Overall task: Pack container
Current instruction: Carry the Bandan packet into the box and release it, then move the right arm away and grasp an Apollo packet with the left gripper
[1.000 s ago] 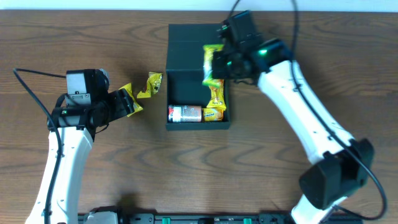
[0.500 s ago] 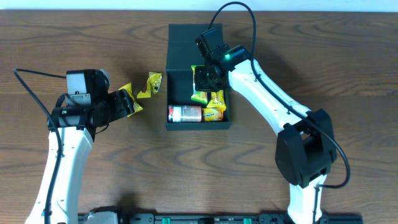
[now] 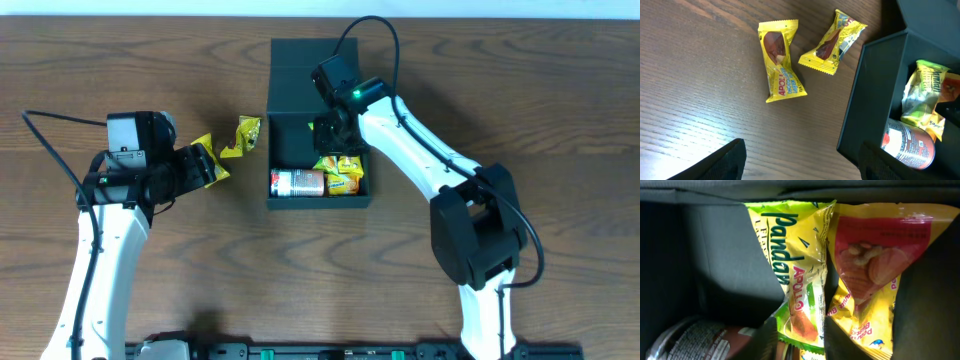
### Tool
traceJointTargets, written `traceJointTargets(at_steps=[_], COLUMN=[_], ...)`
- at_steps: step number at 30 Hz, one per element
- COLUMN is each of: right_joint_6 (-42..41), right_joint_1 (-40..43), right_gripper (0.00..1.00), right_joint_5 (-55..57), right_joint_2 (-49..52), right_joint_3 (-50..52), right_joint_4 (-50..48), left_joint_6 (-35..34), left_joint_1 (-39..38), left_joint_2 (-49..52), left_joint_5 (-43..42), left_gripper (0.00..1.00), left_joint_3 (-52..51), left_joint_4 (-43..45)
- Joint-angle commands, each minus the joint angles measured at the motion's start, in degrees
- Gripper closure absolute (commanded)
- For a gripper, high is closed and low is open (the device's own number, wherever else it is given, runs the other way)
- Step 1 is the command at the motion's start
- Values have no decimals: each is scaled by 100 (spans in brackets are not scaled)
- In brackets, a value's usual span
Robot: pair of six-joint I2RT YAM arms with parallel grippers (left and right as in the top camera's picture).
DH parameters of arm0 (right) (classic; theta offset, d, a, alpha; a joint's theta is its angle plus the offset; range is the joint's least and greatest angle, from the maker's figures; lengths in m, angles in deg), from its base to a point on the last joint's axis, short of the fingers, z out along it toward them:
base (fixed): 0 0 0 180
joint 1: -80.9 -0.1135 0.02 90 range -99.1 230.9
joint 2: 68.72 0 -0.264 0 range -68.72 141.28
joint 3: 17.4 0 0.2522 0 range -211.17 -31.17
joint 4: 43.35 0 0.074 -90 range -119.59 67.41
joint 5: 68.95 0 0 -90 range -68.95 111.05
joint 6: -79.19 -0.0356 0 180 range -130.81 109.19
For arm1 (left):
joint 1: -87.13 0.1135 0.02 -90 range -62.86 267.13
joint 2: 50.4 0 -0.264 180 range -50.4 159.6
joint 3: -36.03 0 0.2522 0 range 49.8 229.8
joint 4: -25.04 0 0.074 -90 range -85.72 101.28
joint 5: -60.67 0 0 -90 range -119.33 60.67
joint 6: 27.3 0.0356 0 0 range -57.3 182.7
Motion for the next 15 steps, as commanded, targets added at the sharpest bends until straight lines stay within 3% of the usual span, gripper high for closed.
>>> traceJointTargets(at_steps=[1, 9, 15], right_joint_6=[203, 848, 1858], right_joint_1=[-15, 223, 481], right_gripper=[62, 67, 58], right_joint_5=[44, 68, 201], right_joint_2=[-44, -485, -1499], right_joint_3=[-101, -1567, -2332], right_joint_4=[63, 944, 1189], left_joint_6=[103, 492, 1397], left_joint_1=[24, 13, -227], left_joint_2=[-42, -42, 221], left_joint_5=[39, 70, 0], left_gripper=[27, 28, 25], left_joint_3=[-37, -37, -37], left_joint_4=[-26, 96, 817])
